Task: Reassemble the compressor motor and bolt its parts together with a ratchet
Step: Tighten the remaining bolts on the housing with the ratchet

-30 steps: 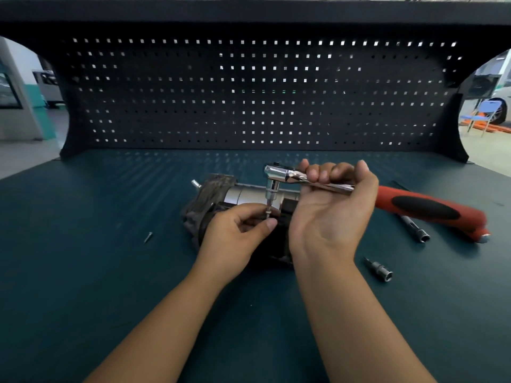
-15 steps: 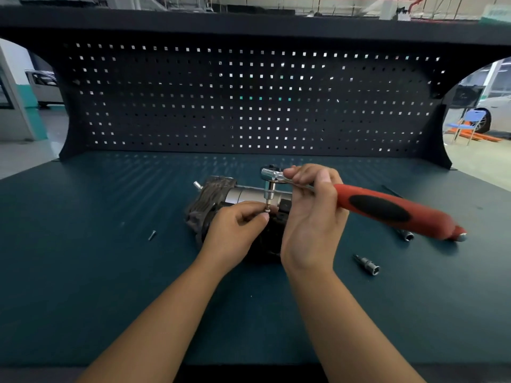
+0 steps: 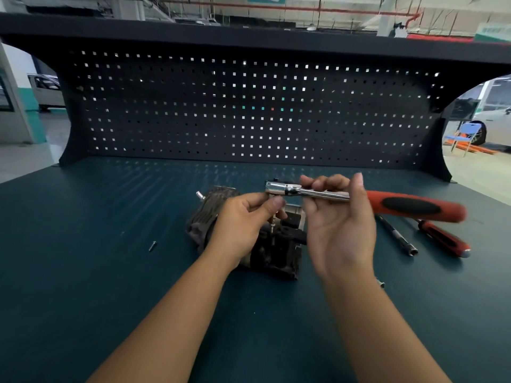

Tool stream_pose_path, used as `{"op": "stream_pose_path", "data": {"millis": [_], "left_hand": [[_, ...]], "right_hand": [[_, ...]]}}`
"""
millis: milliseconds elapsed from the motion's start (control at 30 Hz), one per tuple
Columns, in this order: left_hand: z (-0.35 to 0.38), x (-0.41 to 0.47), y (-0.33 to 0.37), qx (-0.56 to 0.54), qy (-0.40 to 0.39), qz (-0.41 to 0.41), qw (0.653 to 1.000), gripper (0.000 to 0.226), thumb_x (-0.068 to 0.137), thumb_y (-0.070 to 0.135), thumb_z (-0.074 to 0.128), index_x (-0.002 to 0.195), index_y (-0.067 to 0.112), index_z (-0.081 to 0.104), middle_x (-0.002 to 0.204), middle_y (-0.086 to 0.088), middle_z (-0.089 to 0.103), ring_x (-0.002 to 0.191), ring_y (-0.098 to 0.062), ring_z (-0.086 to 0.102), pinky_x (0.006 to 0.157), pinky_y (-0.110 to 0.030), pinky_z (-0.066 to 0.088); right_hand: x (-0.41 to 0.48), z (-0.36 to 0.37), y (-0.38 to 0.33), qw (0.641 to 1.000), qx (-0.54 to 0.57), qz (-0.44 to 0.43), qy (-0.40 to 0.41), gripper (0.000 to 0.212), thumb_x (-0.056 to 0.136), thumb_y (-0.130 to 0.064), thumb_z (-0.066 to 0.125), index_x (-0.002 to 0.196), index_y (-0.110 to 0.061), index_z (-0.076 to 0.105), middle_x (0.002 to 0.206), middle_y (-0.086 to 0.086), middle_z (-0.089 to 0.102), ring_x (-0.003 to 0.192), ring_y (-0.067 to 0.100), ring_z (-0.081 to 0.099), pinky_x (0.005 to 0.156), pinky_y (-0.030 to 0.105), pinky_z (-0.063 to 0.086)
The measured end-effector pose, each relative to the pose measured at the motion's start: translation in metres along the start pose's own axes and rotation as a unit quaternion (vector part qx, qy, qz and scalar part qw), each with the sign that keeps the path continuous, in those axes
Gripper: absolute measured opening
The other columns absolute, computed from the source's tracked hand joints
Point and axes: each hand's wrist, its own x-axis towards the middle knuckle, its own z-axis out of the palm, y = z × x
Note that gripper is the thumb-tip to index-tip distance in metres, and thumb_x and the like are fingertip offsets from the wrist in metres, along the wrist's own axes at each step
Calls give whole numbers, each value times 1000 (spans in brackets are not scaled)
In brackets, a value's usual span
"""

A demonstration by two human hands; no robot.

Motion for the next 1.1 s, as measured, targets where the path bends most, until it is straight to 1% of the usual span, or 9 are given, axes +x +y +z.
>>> {"op": "stream_pose_path", "data": {"millis": [133,233,300,433,633,833,933,1000,1100], "left_hand": [[1,-1,-4,2,-7,23,1000,25,89,25,59,67,26,70,66,12,68,65,5,57,64,-9,43],[2,-1,-5,-17,-22,31,999,26,91,17,58,70,27,70,66,10,68,67,3,59,67,-9,44],[2,-1,-6,-19,-22,28,999,26,90,21,58,69,26,71,67,10,69,67,2,59,67,-10,45],[0,-2,-7,-20,-21,18,999,18,88,29,56,78,28,71,71,10,71,69,0,61,65,-11,46],[3,-5,-7,-56,0,5,998,12,89,23,58,87,25,70,72,4,73,71,-4,66,67,-13,51],[6,-3,-9,-80,13,8,997,21,87,13,64,79,30,74,74,4,73,71,-7,67,68,-18,53],[8,-1,-10,-76,9,-9,997,25,80,13,65,73,37,73,74,11,70,77,-12,63,80,-30,50],[7,-1,-11,-55,10,-7,998,21,84,15,63,75,31,73,76,10,70,80,-14,63,81,-33,50],[6,-1,-9,-43,-6,15,999,18,91,13,59,84,26,70,74,6,73,72,-4,67,68,-16,51]], "right_hand": [[24,-17,-12,981,114,141,71,24,83,-27,55,85,-3,54,69,8,63,83,28,71,80,39,56],[39,-32,-20,958,197,130,160,23,90,-23,52,86,-1,54,73,9,63,77,27,70,82,43,51],[41,-37,-28,961,206,92,162,19,89,-20,54,79,-3,55,70,7,62,71,23,69,82,41,50],[20,-27,-38,985,130,30,109,24,82,-13,60,58,-12,59,58,-1,54,55,12,59,79,33,53],[-30,-6,-34,993,16,-115,37,5,84,-8,45,81,-11,46,69,2,54,73,17,57,87,31,50],[-66,22,-7,941,-206,-266,-39,21,75,-8,54,94,-14,46,86,8,57,90,15,59,89,27,46],[-76,28,5,898,-318,-289,-93,22,81,-15,59,100,-18,47,96,12,56,95,17,58,91,28,44],[-75,27,5,895,-322,-292,-97,22,83,-17,60,100,-21,48,97,8,57,95,15,58,90,27,44],[-62,20,-6,913,-265,-306,-49,18,84,-14,57,98,-17,46,89,7,59,90,17,62,88,28,47]]}}
